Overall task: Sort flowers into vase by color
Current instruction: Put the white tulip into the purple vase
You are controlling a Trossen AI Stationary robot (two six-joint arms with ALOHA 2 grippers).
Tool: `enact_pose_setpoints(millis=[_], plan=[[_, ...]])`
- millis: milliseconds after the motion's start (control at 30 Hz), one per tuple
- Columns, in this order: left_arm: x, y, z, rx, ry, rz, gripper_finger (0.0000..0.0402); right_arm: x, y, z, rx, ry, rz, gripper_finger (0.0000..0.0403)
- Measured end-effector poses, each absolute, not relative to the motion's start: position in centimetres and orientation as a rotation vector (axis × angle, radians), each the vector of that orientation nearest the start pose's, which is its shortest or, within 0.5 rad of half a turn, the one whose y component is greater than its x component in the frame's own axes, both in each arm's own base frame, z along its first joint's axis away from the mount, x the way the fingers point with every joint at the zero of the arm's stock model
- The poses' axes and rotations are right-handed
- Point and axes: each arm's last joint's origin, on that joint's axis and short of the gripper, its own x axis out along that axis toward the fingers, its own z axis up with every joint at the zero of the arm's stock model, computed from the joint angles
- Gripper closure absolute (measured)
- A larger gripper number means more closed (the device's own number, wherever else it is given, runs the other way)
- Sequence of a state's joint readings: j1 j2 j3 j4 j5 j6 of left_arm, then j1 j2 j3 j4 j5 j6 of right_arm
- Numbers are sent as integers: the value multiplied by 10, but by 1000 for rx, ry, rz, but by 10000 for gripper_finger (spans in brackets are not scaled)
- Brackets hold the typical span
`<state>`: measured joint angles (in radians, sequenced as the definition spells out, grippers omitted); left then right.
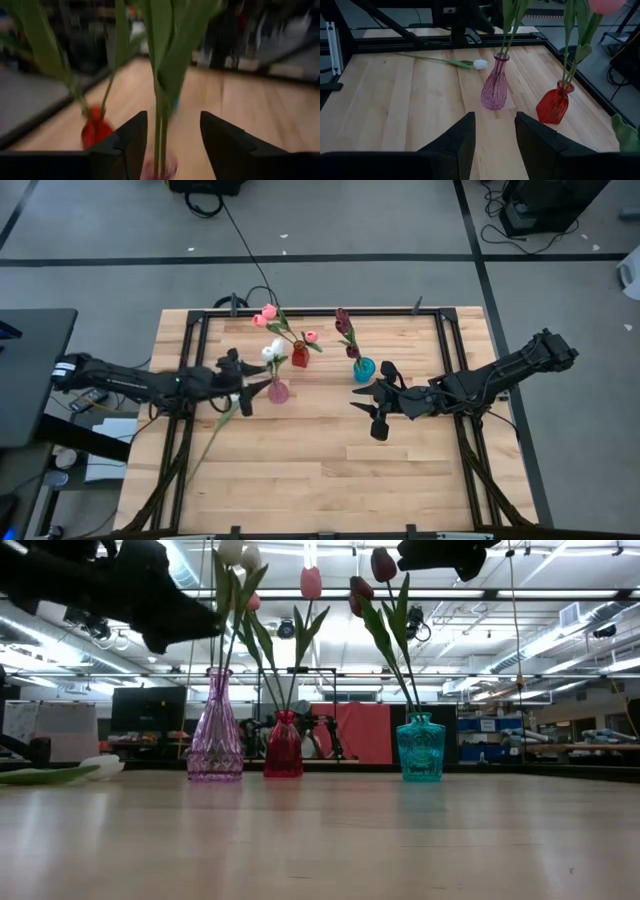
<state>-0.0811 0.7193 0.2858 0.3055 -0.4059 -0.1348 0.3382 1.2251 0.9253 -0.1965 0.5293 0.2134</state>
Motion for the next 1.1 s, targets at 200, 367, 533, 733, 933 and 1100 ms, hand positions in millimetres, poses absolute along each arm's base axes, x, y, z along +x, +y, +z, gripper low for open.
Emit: enact_pose_setpoints(millis=[200,367,533,733,933,1100], plan=[[148,-4,231,-252,506,293,203,253,74,292,-4,438,-233,254],[128,-5,220,-550,806,421,204,253,74,292,-2,440,-234,254],[116,-6,192,-738,1000,568,205,253,74,291,10,439,-237,254],[120,-6,172,-735,1100,660,205,253,73,292,10,439,-239,254],[127,-6,161,-689,1195,718,205,253,73,292,10,439,-239,254],[132,-6,151,-629,1259,763,205,253,73,292,10,439,-239,254]])
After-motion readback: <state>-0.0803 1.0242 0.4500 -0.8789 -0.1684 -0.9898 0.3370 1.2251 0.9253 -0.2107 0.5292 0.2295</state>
